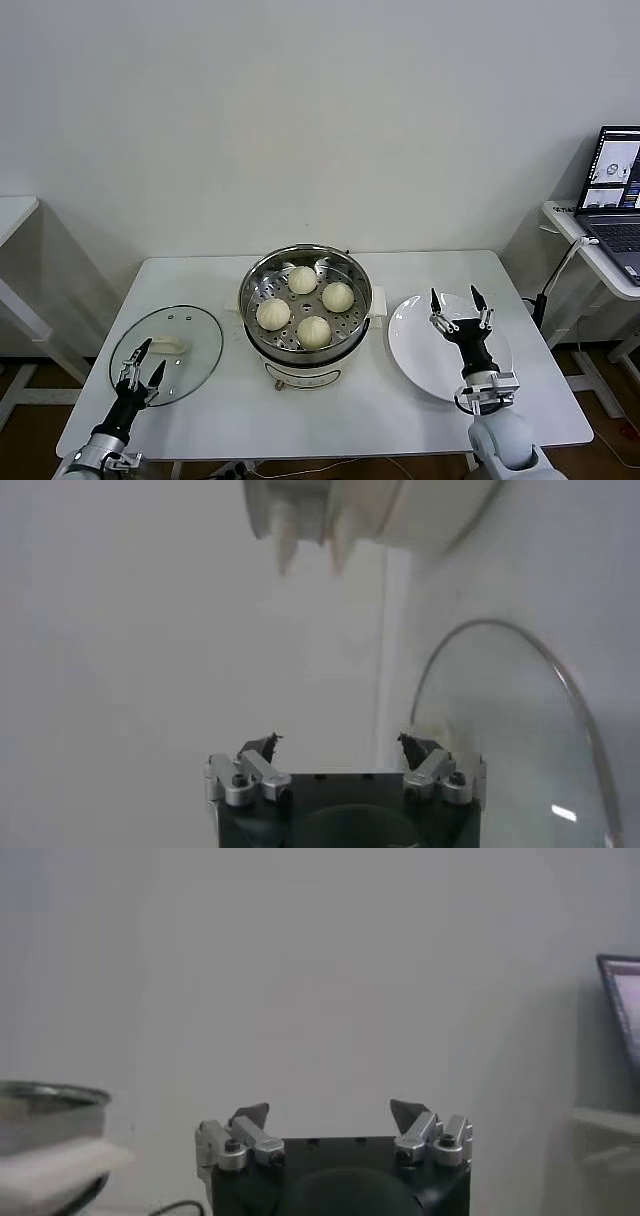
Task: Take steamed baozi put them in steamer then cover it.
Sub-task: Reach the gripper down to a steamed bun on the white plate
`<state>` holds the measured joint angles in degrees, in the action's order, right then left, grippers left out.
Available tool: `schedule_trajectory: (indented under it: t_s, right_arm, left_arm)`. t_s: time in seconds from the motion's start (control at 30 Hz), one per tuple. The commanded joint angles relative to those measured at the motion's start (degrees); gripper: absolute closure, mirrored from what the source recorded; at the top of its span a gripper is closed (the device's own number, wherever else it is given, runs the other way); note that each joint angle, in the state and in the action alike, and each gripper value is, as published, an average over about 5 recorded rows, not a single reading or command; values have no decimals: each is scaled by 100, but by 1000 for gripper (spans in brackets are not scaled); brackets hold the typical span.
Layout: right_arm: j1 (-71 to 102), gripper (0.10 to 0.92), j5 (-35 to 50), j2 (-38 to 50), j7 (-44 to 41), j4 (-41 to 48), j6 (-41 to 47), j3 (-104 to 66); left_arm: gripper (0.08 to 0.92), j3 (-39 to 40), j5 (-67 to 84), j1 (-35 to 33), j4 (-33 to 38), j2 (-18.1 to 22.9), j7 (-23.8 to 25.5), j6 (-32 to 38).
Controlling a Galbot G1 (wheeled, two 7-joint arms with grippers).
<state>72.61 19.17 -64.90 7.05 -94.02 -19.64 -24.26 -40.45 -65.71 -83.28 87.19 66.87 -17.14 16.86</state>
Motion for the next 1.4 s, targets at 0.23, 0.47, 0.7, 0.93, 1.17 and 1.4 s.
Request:
schedule_trajectory:
  t_s: [0.23,0.47,0.7,0.93,1.17,1.4]
  right_arm:
    - [346,203,-230,-241,-27,70,-61,-246]
    - [349,203,-481,-292,-47,137,-113,-245]
    - [359,203,-601,-347,-65,135,-140,-251]
    - [379,203,-666,-384,-86,139,-163,-260]
    - [373,203,-734,-433,-107,135,-181,-262]
    - [376,203,-819,-436,-168,99,-221,-263]
  left_arm:
    - [177,228,-228,785,-797,-32,-243,-235]
    - [177,321,-201,890,-834,-32,-255,-363]
    - [177,411,-194,1053,-977,-28,-260,-398]
    - [177,469,-188,1187,-1059,-22,-255,-469]
    - [177,506,-167,1261,-1073,-28,-196,-521]
    - [177,580,-140,1371,-1235,-32,-193,-540]
